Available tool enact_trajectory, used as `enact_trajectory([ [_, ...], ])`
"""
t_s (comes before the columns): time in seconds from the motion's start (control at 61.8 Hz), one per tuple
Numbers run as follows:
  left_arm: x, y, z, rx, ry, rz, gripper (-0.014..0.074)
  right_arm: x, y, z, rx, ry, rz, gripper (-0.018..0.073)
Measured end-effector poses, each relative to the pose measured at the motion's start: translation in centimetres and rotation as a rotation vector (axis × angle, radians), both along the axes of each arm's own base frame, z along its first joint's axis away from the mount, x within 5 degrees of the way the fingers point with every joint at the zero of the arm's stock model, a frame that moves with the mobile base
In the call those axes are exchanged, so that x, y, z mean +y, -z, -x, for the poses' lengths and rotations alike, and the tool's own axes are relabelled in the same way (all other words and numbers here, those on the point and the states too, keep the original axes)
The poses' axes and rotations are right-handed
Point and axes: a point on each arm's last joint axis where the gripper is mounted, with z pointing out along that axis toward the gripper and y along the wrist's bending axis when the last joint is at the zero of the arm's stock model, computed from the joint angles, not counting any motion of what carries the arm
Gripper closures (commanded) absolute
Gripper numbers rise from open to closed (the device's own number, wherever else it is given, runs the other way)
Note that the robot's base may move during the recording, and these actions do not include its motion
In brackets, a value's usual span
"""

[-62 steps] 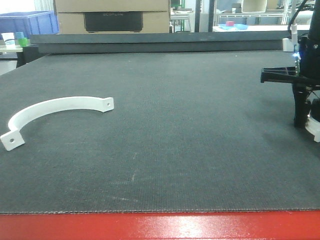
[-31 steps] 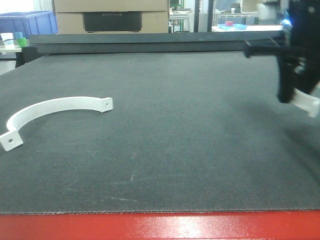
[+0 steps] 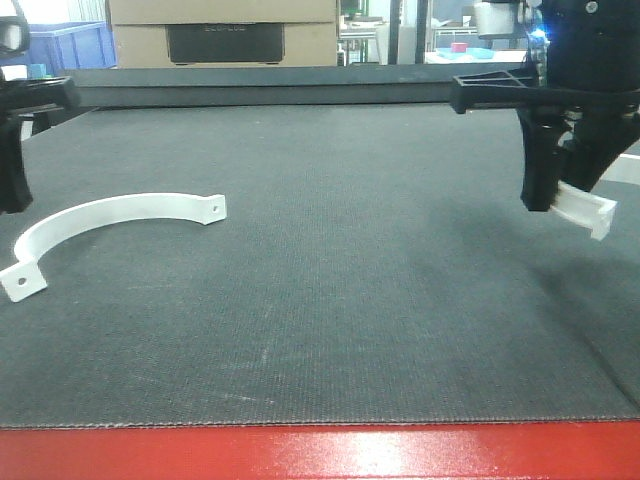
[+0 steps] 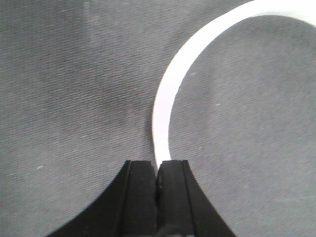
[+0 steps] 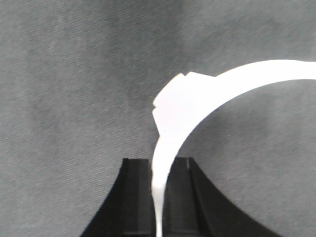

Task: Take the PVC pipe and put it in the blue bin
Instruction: 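Lift both held white clamps up off the felt table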

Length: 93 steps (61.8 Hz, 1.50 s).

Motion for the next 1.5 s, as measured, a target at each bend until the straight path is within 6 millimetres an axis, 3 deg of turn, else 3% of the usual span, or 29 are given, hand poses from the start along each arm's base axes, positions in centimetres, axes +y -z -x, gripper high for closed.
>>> enact_trajectory([
  [0.113,-0.1,0.6,-0.4,0.002,-0.005,0.006,0.0367,0.2,0.0,0.1,0.002,-0.006,-0.003,0.0727],
  [0.501,-0.2,4.4,-2.0,0.044,-0.013,0.004,0.0373,1.2,0.0,0.5,0.003,-0.036,-0.005,0.0727],
  [0.582,-0.2,4.4,-2.0,0.046,-0.013,0.004,0.0379,1.3,0.0,0.6,0.003,-0.038,-0.005,0.0727],
  [0.663,-0.2,4.4,-2.0,0.045,-0.013,0.004,0.0427,1.3,0.0,0.6,0.003,-0.038,-0.005,0.0727],
  [0.857,-0.1,4.4,-1.7,0.09,-0.003,-0.009,0.0708,1.4,0.0,0.4,-0.021,-0.037,-0.018,0.0727],
  [1.116,-0.1,4.2,-1.1,0.17,0.009,-0.01,0.0707,1.6,-0.4,0.3,-0.052,-0.03,-0.052,0.0727],
  [1.229,-0.1,2.8,-0.5,0.161,0.013,-0.008,0.0707,1.5,-1.9,0.6,-0.115,-0.028,-0.082,0.0727],
  [1.31,-0.3,0.5,0.2,0.102,0.024,-0.006,0.0707,1.2,-4.0,1.0,-0.214,-0.031,-0.113,0.0727],
  [1.343,-0.5,-1.9,1.2,0.033,0.03,-0.004,0.0707,0.8,-5.9,1.6,-0.306,-0.039,-0.128,0.0727],
  [1.504,-1.7,-8.1,3.8,-0.211,0.07,0.018,0.0707,-0.4,-10.0,3.0,-0.512,-0.054,-0.151,0.0727],
])
